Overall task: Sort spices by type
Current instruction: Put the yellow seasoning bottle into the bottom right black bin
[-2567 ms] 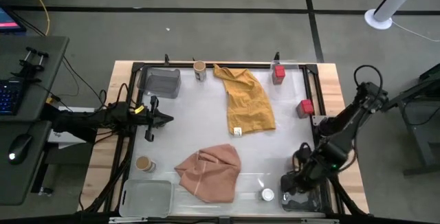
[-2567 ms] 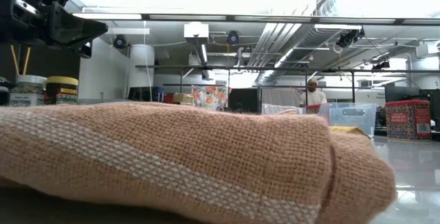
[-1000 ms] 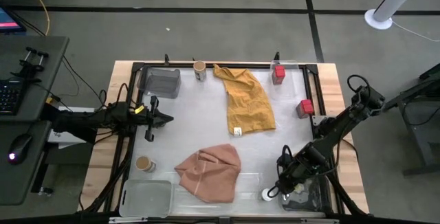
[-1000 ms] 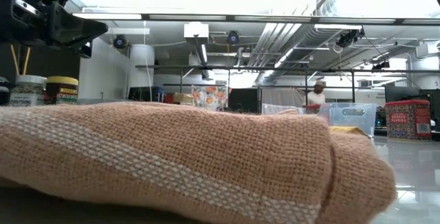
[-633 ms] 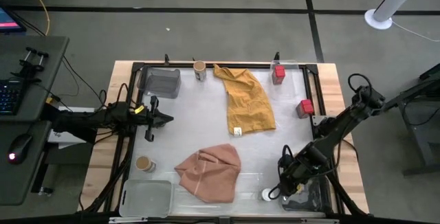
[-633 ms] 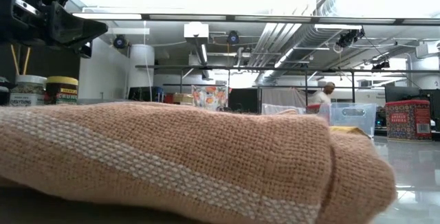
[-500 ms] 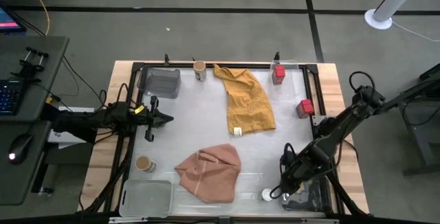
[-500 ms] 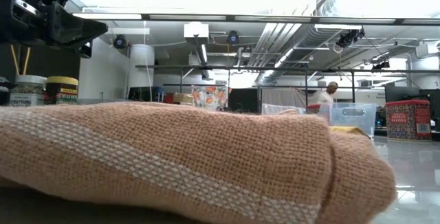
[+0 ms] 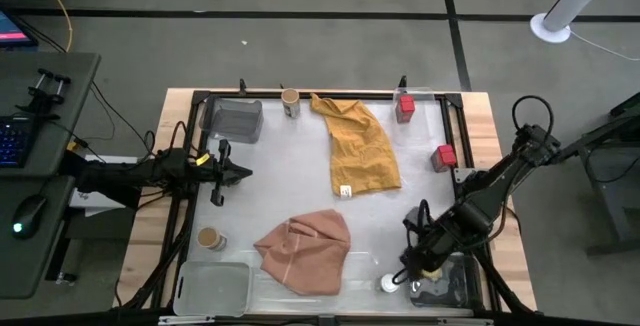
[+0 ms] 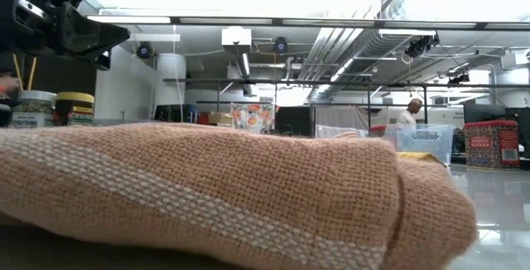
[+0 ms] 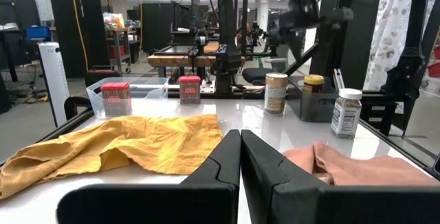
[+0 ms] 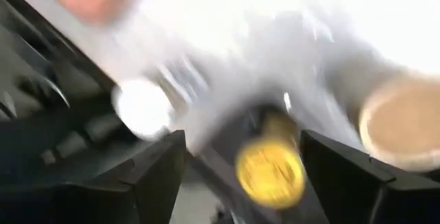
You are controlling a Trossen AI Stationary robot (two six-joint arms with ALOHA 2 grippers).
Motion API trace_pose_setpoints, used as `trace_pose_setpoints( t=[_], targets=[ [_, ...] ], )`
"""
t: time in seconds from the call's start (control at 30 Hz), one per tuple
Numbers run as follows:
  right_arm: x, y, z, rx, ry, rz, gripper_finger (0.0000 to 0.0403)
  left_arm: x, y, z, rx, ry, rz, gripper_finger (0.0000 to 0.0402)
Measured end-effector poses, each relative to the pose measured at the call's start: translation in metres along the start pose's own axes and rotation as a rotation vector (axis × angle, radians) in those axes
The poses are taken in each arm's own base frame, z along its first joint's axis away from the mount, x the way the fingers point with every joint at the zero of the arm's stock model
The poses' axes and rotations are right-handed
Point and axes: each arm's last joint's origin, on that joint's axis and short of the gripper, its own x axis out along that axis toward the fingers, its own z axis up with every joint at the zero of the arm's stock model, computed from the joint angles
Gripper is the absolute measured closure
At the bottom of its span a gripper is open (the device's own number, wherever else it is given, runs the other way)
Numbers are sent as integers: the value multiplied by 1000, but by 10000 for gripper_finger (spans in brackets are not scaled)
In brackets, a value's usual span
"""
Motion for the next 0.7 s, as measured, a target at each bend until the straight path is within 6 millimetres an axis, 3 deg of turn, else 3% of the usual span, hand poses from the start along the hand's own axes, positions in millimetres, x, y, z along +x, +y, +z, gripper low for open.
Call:
trace_pose_setpoints(
  t=[0.17, 0.37, 0.7],
  targets=[
    [-18, 17, 32, 10, -260, 144, 121, 0, 0, 0, 0, 0, 0, 401],
    [-25, 32, 89, -54, -562, 262, 121, 0, 0, 0, 0, 0, -1, 401],
    [-38, 21, 174, -26, -822, 303, 121, 0, 0, 0, 0, 0, 0, 401]
  ],
)
